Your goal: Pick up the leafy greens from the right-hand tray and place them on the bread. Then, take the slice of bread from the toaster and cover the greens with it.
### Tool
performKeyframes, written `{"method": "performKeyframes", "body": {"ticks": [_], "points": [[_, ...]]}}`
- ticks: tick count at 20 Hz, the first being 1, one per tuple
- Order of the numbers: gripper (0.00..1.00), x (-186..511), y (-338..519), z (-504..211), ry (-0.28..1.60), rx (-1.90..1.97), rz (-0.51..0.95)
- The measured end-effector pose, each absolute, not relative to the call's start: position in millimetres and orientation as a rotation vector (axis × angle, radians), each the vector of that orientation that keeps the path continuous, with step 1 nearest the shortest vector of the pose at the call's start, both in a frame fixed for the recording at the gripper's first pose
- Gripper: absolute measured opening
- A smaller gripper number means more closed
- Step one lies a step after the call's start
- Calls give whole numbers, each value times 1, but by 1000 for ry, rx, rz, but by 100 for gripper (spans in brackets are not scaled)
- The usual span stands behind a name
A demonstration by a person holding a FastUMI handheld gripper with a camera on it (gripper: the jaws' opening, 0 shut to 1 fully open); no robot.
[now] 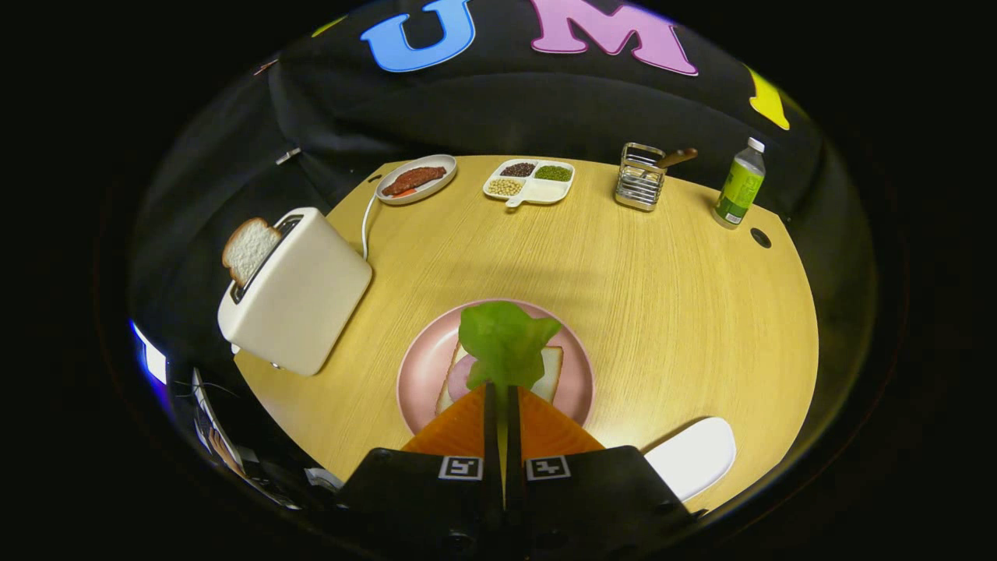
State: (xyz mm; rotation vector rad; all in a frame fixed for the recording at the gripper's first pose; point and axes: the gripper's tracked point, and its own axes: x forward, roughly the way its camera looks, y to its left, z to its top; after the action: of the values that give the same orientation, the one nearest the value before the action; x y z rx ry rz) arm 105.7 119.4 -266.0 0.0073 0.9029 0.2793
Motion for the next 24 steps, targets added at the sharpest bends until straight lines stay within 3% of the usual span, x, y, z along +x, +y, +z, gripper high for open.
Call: {"method": "performKeyframes", "body": {"ticks": [11,13,15,16,17,24], "points": [[16,120,129,-300,973,-53,228],[33,121,127,-302,975,-62,212],[62,120,131,-299,964,-57,215],[88,120,132,-297,957,-61,213],[99,120,133,-294,945,-64,216],[100,119,167,-223,806,-74,249]]}}
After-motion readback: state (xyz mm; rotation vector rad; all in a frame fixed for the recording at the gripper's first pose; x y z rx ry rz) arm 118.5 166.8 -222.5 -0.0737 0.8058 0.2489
